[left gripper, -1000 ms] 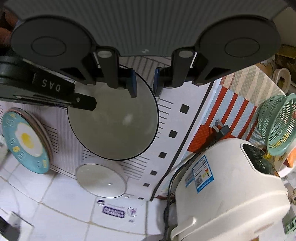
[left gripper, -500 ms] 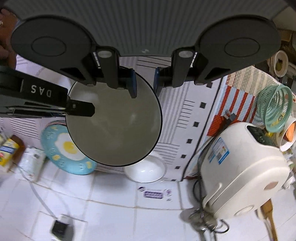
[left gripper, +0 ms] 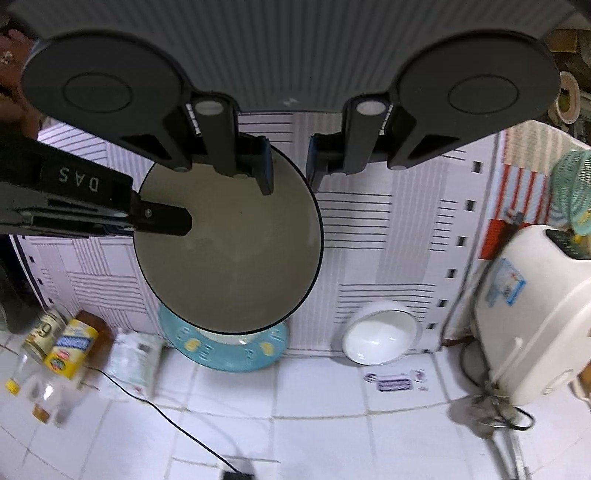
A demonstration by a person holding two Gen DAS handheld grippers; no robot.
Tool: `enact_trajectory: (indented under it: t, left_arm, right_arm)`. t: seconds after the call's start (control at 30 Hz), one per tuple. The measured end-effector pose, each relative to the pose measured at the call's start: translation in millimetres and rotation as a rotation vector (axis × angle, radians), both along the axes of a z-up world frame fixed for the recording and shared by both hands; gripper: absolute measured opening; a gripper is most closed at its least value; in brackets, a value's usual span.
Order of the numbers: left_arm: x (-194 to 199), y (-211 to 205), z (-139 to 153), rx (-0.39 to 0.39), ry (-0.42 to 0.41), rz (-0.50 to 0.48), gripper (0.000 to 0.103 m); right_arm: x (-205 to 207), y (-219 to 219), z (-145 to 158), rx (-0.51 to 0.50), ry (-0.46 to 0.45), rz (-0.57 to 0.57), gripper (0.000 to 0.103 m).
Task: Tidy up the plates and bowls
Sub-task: 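Lower the held bowl into the first white bowl and open both grippers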
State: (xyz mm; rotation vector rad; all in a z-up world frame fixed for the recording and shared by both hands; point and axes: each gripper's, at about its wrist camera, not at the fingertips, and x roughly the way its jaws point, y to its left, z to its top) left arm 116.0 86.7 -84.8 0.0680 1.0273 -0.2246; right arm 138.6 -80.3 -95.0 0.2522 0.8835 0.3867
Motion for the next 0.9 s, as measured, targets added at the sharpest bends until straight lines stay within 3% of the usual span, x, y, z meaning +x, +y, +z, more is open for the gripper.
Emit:
enact_trajectory:
  t: [0.37, 0.9]
  left_arm:
    - [19, -54, -52, -0.023, 0.096, -0.018, 0.017]
    - [44, -69, -86, -0.005, 0.246, -0.02, 0.021]
  right_arm:
    - [-9, -53, -39, -0.009, -0.024, -0.13, 0.018]
    - [-13, -34, -72, -0.373, -0.17, -0.036, 0.017]
